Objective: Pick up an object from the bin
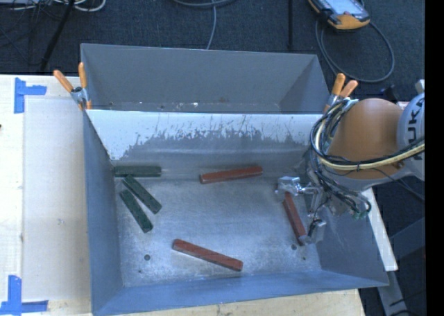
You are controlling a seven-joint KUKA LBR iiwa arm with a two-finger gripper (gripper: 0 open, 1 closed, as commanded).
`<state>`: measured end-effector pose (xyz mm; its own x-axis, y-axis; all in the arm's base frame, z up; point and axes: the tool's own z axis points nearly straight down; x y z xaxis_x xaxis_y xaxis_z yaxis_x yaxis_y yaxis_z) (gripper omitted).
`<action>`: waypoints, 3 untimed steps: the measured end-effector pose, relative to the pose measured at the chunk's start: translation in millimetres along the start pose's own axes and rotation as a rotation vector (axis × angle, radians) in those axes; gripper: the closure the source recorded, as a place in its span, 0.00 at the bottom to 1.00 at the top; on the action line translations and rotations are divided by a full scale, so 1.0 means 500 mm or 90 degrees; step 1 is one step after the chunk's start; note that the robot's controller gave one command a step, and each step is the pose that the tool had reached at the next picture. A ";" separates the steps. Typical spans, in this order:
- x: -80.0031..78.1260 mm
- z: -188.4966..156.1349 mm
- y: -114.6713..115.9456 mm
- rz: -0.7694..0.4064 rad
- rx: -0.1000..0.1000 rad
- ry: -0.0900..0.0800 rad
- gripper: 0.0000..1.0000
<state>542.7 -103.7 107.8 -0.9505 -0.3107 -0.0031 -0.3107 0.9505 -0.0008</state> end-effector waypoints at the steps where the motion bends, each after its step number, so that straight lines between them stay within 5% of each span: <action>1: -0.007 -0.042 -0.025 -0.095 -0.002 0.002 0.00; 2: -0.026 -0.049 -0.036 -0.228 0.000 0.000 0.00; 3: -0.040 0.072 -0.066 -0.314 -0.001 0.001 0.00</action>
Offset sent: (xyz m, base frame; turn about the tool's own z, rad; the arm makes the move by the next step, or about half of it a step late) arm 0.0278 -0.0164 0.0031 -0.6204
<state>572.3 -128.8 72.0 -0.6904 -0.7234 -0.0015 -0.7234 0.6904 -0.0002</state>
